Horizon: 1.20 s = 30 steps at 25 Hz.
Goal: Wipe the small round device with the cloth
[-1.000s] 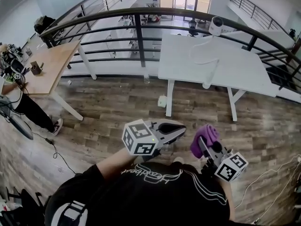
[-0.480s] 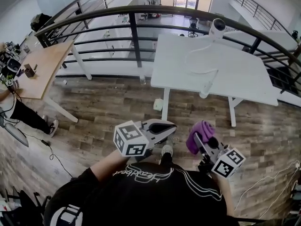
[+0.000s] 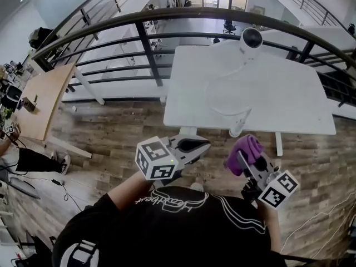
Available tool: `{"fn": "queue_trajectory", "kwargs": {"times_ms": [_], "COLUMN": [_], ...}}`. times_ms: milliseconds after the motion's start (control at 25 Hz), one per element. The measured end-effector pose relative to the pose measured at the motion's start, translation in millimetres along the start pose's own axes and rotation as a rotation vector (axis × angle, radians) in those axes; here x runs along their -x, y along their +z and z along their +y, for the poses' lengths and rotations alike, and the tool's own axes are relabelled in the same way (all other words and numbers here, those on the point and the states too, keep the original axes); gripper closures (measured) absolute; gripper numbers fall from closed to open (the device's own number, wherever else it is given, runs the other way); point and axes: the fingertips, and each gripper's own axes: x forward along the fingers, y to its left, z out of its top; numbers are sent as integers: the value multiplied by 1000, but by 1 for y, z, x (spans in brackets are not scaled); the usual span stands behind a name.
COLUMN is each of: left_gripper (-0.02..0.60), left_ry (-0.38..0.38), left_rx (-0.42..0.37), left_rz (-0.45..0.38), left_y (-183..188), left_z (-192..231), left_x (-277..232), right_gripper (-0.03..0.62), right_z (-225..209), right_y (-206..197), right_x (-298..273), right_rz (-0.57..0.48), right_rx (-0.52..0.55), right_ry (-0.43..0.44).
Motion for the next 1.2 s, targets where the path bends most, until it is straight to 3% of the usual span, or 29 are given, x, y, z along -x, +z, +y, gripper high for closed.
{"fn": "queue_trajectory", "kwargs": {"times_ms": [200,560,760,1040,1200], "left_gripper": [572,572,569,503,483], "left_ry": [1,8,17,11,48], "left_rx": [-49,-87,-142,-187,-266], "left_rz": [-3,-2,-9,19,73], "left_y": [33,48,72,103,110], "left_z": [38,80,107,150,191], "left_x": [-30,-42,-50,-86,-106], "right_gripper": [536,536,536,536,536], "right_z": [-36,-62,-71,-113,-140], "right_y": [43,59,84,114,122], "right_x": [-24,-34,-36,-34,-44], "right_rz": [-16,-70,-104,-136,-139], "right_rx": [54,61,122,116,112], "right_ry": [27,23,-2,-69,-91]}}
